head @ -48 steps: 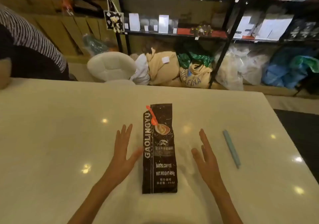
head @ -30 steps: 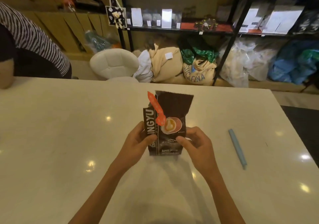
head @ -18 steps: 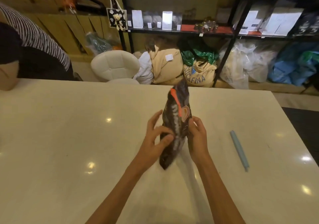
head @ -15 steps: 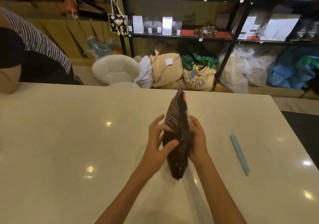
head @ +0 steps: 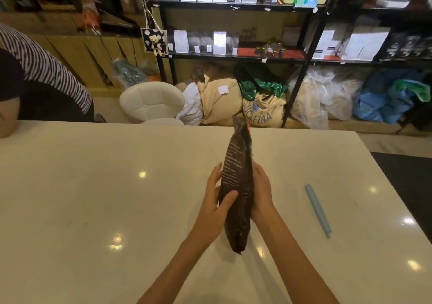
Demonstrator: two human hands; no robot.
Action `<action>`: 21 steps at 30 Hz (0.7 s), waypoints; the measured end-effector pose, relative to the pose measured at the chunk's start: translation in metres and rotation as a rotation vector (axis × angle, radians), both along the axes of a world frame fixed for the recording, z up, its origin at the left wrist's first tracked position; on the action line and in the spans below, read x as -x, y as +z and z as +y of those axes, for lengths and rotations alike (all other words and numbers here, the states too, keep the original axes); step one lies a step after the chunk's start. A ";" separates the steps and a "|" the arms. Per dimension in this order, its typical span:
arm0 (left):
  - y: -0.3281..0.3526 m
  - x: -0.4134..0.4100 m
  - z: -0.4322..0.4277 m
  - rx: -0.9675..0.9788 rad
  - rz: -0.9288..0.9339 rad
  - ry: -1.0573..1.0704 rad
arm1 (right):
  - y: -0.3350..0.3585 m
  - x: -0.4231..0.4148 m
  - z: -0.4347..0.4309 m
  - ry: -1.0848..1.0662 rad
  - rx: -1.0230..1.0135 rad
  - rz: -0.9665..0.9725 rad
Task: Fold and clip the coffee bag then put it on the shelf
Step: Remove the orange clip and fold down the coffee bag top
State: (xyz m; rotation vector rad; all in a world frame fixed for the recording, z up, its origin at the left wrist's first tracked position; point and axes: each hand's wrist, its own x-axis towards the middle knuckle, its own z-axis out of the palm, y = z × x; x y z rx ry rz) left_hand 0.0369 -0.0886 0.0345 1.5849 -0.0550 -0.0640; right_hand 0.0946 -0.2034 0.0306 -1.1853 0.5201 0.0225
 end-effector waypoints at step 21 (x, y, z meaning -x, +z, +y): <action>-0.004 -0.024 0.041 0.088 0.206 0.154 | 0.026 0.041 0.010 0.386 0.418 -0.371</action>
